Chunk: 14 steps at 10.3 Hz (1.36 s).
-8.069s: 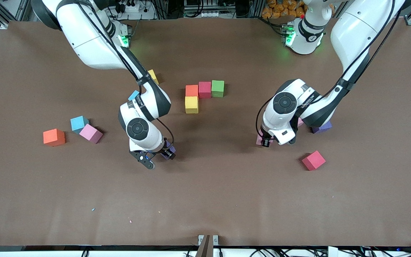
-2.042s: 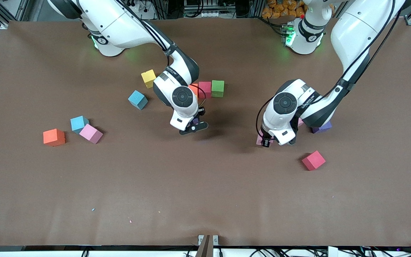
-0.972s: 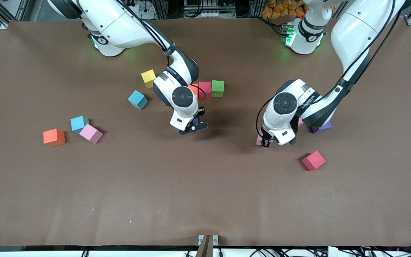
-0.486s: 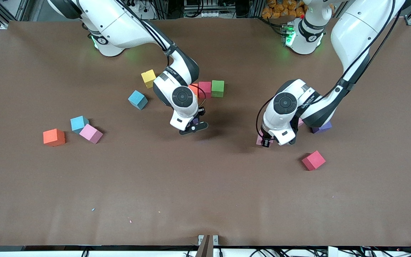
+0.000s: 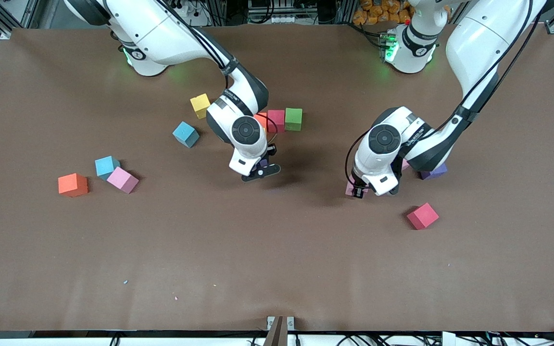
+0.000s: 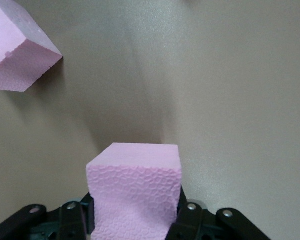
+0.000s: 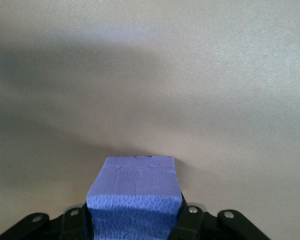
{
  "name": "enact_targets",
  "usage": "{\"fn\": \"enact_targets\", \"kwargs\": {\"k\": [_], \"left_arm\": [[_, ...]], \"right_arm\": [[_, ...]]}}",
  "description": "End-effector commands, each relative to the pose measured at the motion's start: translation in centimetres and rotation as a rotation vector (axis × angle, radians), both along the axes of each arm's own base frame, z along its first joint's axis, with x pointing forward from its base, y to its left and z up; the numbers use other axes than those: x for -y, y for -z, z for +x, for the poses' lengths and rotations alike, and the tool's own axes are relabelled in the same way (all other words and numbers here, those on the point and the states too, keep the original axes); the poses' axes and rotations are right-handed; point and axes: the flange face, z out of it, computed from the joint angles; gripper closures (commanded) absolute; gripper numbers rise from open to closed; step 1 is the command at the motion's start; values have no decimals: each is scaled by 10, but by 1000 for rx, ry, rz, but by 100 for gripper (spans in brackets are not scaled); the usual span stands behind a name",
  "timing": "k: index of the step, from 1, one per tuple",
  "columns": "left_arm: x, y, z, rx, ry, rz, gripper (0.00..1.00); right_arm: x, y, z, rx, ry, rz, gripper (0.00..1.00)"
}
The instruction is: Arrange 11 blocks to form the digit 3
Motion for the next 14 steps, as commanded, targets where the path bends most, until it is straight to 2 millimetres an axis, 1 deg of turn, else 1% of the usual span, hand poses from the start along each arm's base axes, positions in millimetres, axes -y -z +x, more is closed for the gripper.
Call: {"fn": "enact_targets", "kwargs": {"k": [1, 14], "left_arm": [[0, -1, 1, 9, 20, 16, 100], [0, -2, 1, 10, 29, 16, 100]], "right_arm": [[6, -2, -8, -22, 11, 5, 97], [7, -2, -8, -25, 36, -3, 97]]}}
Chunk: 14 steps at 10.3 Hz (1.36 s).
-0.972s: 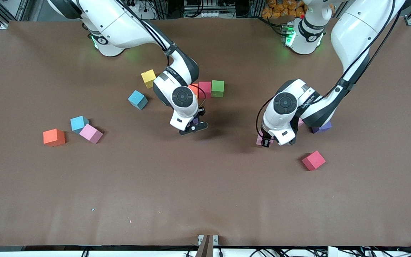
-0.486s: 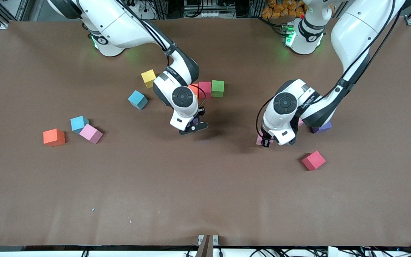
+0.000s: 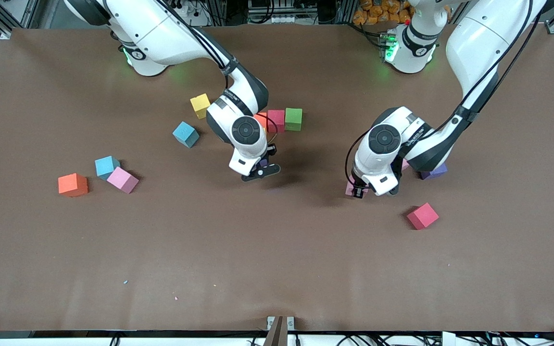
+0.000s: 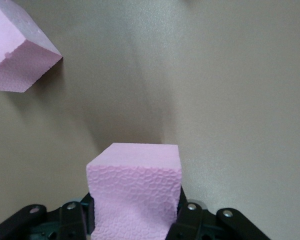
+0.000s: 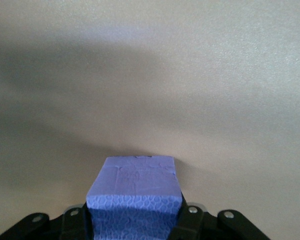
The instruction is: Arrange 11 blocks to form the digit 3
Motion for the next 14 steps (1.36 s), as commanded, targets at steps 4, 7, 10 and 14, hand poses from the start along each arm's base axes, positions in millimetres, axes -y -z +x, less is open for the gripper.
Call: {"fn": "enact_targets", "kwargs": {"k": [4, 7, 10, 14], "left_arm": [[-1, -1, 1, 9, 23, 16, 100], [-1, -1, 1, 9, 23, 16, 100], [-1, -1, 1, 9, 23, 16, 100], [-1, -1, 1, 9, 23, 16, 100]], "right_arm": [[10, -3, -4, -20, 60, -5, 96], [11, -2, -5, -21, 75, -9, 96], [11, -2, -5, -23, 75, -11, 96], [12, -2, -5, -30, 75, -17, 95]]}}
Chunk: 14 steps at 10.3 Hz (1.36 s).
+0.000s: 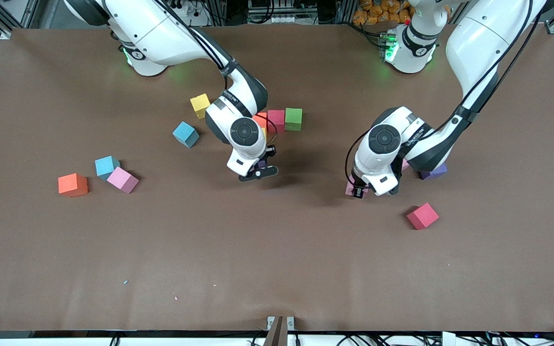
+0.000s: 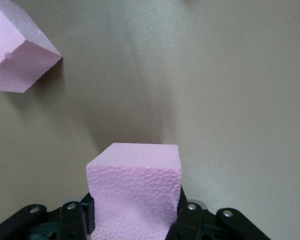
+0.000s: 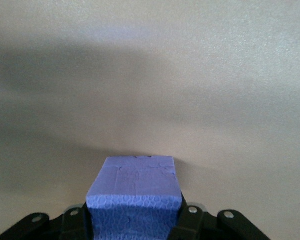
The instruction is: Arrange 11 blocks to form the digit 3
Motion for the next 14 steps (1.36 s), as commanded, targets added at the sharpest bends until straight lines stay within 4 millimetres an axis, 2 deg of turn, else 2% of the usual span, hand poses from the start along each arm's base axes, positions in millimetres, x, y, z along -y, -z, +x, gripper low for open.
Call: {"fn": "enact_targets", "kwargs": {"k": [1, 3, 6, 7, 8, 9, 11, 14], "left_arm": [[-1, -1, 1, 9, 23, 17, 100], [0, -1, 1, 9, 23, 16, 100], [0, -1, 1, 9, 23, 16, 100], [0, -1, 1, 9, 23, 16, 100], [0, -1, 1, 9, 23, 16, 100], [-1, -1, 1, 9, 24, 17, 100], [0, -1, 1, 9, 23, 16, 100], [-1, -1, 1, 9, 24, 17, 100]], "right_arm": [[9, -3, -7, -20, 23, -9, 95], [9, -3, -7, -19, 23, -8, 95], [9, -3, -7, -20, 35, -11, 73], [9, -3, -7, -20, 38, -12, 51], [9, -2, -7, -21, 47, -14, 36], [9, -2, -7, -20, 59, -16, 22], [9, -2, -6, -19, 60, -15, 2], [8, -5, -4, -15, 63, -12, 0]]}}
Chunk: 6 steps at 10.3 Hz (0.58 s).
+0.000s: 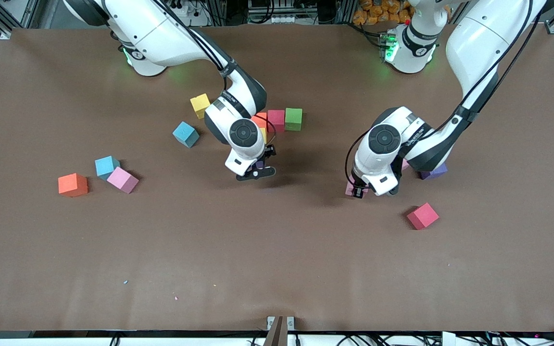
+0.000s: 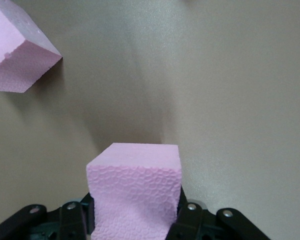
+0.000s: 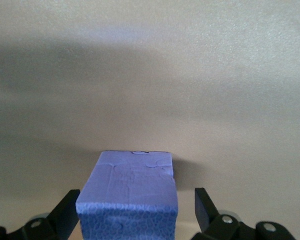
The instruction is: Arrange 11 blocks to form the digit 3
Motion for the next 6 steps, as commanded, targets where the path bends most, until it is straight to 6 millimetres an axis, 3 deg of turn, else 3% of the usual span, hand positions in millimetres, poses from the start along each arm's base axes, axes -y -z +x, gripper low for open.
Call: {"fn": "enact_targets", "kwargs": {"k": [1, 3, 6], "left_arm": [[-1, -1, 1, 9, 22, 16, 100], [-1, -2, 2, 10, 26, 16, 100], [-6, -3, 4, 12, 37, 17, 100]], "right_arm": [[5, -11, 0, -2, 26, 6, 0], [2, -19, 5, -7, 43, 34, 0], [2, -47, 23, -22, 43, 23, 0]]}}
